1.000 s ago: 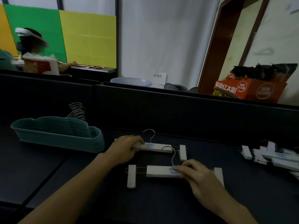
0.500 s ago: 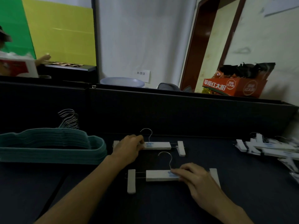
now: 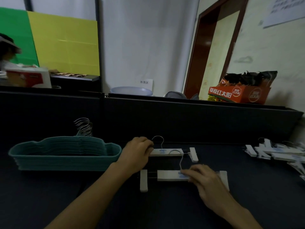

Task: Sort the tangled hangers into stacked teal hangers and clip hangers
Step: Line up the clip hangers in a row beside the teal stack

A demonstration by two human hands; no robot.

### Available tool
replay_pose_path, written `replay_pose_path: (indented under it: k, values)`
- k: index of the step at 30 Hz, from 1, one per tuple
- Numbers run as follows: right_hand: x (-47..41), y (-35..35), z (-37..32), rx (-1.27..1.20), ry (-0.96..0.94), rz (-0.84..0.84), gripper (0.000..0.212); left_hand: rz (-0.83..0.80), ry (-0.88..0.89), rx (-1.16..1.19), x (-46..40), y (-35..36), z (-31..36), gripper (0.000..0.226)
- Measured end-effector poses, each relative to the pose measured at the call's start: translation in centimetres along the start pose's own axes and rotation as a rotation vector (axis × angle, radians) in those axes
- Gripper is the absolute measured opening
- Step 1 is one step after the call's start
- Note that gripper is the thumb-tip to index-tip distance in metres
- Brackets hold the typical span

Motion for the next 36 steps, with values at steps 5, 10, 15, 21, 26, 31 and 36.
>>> replay_pose_path:
  k: [5,10,15,21,26,31,36]
  values:
    - [-1.8,1.3,-0.9,-0.012,0.016,-0.031,0.047,0.132,0.102,0.022,0.7,-3.2,1.3,0.026]
    - [-3.6,2.8,-0.7,0.002,0.038,-0.124,0.044,0.241,0.102,-0.053,0.9,-6.0,1.7,0.024]
    - [-4.6,3.4,-1.1,-0.029,0.059,-0.132,0.036,0.267,-0.04,-0.134,2.7,-7.7,-1.3,0.024]
    - [-6.0,4.5,-1.6,0.039,0.106,-0.086,0.038,0.275,-0.147,-0.187,5.2,-9.1,-3.3,0.024]
    - [-5.8,4.5,-2.2,0.077,0.117,-0.095,0.038,0.274,-0.186,-0.2,6.9,-9.9,-4.0,0.024]
    - [-5.6,2.2,-4.7,0.091,0.163,-0.126,0.047,0.246,-0.161,-0.166,7.7,-9.7,-3.2,0.029]
    - [-3.7,-2.0,-6.1,0.071,0.282,-0.022,0.055,0.172,-0.057,-0.117,7.7,-8.2,-0.6,0.035]
Point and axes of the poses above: each hand's wrist, its own x-axis away from the middle knuckle, its own y-axis out of the palm, z = x × y, the point moved 1 cm from there along -x, towards the middle knuckle, and after that the axes turned 1 degree about z, right-handed, at the moved point
